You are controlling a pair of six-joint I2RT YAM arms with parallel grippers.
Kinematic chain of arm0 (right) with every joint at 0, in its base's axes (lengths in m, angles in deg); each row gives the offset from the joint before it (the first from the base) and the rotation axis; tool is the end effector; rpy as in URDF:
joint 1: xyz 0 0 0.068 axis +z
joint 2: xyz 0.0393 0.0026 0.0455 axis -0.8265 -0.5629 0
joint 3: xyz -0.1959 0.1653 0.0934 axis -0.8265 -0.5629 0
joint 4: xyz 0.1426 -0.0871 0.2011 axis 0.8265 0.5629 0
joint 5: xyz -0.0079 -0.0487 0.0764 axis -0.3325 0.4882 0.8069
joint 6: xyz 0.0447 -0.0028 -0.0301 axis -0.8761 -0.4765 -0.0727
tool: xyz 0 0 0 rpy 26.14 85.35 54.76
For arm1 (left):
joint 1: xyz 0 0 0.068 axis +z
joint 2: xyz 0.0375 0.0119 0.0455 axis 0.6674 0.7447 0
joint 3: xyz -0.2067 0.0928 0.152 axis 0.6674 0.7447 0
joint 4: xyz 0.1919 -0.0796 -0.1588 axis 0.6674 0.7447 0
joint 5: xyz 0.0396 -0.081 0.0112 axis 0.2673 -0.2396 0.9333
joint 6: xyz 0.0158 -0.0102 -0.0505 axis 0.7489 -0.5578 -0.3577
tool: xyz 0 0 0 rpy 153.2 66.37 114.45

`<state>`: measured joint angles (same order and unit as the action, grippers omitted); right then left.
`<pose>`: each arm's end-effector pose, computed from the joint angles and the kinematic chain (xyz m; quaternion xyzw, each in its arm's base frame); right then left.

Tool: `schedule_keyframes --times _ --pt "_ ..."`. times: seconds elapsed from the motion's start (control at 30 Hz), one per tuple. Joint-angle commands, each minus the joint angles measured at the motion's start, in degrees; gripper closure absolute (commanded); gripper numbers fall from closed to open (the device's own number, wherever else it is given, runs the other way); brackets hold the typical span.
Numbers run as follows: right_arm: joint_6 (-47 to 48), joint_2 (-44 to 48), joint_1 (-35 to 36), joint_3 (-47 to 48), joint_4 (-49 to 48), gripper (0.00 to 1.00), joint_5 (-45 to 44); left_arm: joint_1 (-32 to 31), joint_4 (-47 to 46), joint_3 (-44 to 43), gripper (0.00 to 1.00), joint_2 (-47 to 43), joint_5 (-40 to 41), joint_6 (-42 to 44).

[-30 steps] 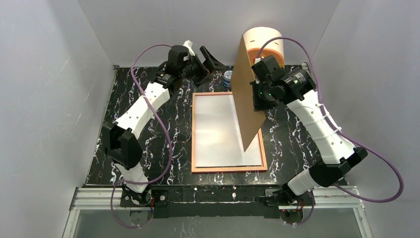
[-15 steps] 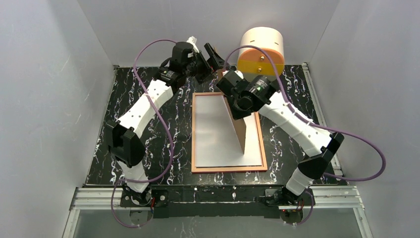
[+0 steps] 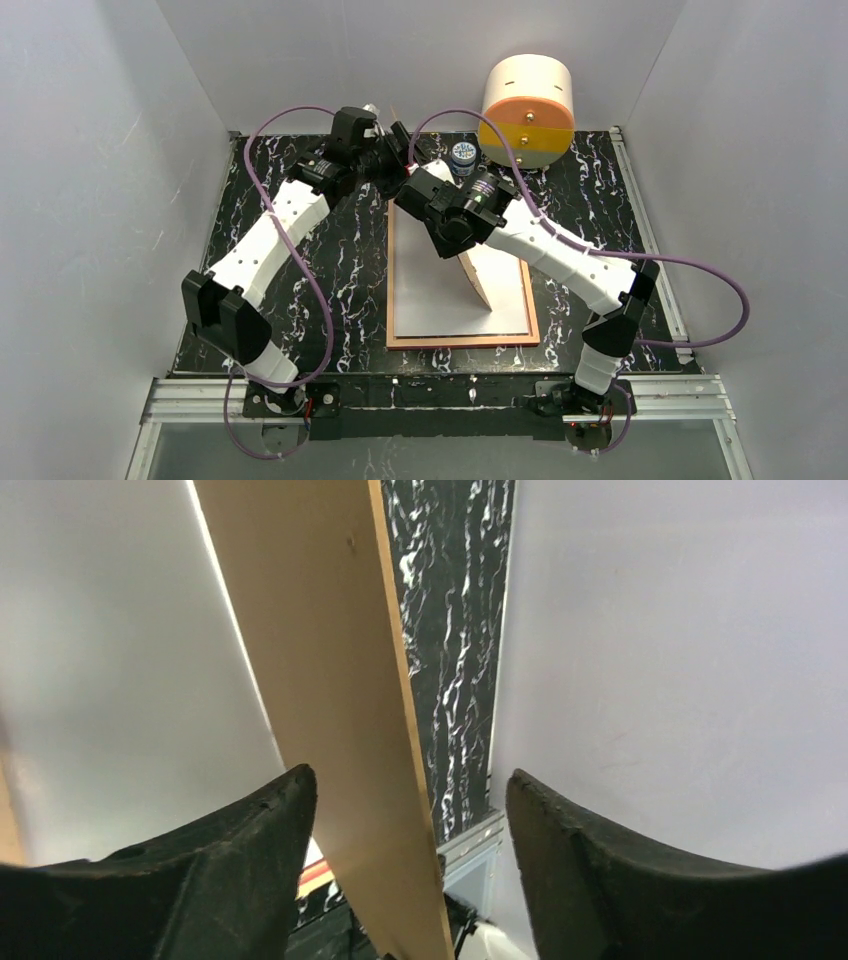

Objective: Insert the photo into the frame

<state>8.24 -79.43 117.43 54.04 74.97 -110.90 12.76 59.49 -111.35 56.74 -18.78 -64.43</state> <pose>0.1742 0.2881 0.3948 -0.2078 0.9243 -0.0089 0.3202 0.3184 -0.1872 0.3978 -0.1267 0.8343 -0.4295 0.3216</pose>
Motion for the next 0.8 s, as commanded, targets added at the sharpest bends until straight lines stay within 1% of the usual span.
schedule_keyframes --times 0.0,0.07,0.1,0.13,0.3,0.37,0.4,0.47,0.53,0.6,0.7,0.77 --pt "-3.5 0.0 1.7 0.4 -5.0 0.79 3.5 -0.3 4.1 2.7 0.41 -2.6 -1.7 -1.2" --pt "-4.1 0.0 2.2 -0.2 -5.6 0.78 3.5 -0.3 5.7 2.6 0.55 -2.8 -1.3 -1.1" --pt "-4.2 0.0 2.6 -0.4 -6.0 0.77 3.5 -0.3 6.6 2.3 0.59 -2.8 -0.8 -0.8" --pt "-4.2 0.1 2.7 -0.6 -6.4 0.76 3.6 -0.3 7.7 2.0 0.67 -2.9 -0.2 -0.4" --pt "-3.6 0.7 3.4 -1.8 -8.3 0.69 4.7 -0.2 9.5 1.6 0.89 -2.7 -0.5 0.0" --pt "-3.4 0.9 3.7 -1.8 -8.6 0.64 5.0 -0.1 10.2 1.1 0.98 -2.6 -0.6 0.2" --pt "-3.4 1.2 3.8 -2.1 -8.9 0.58 5.3 0.0 10.5 0.9 1.00 -2.7 -0.7 0.3" --pt "-2.7 2.2 3.8 -2.6 -10.0 0.45 7.0 0.3 11.3 0.2 1.00 -3.5 -0.8 -0.2" --pt "-1.2 3.3 3.8 -2.6 -11.1 0.30 9.9 0.3 11.5 -1.0 1.00 -4.5 -1.1 -0.2" --pt "-0.9 4.6 3.8 -2.1 -11.8 0.18 12.0 0.7 13.2 -3.2 1.00 -4.3 -1.9 0.8" --pt "-0.3 8.2 3.8 -3.0 -16.4 0.04 15.2 1.2 13.4 -3.9 1.00 -4.2 -3.8 1.7" --pt "-0.2 11.8 3.7 -5.7 -20.7 0.01 16.0 2.0 12.7 -3.9 1.00 -4.2 -5.8 2.4"
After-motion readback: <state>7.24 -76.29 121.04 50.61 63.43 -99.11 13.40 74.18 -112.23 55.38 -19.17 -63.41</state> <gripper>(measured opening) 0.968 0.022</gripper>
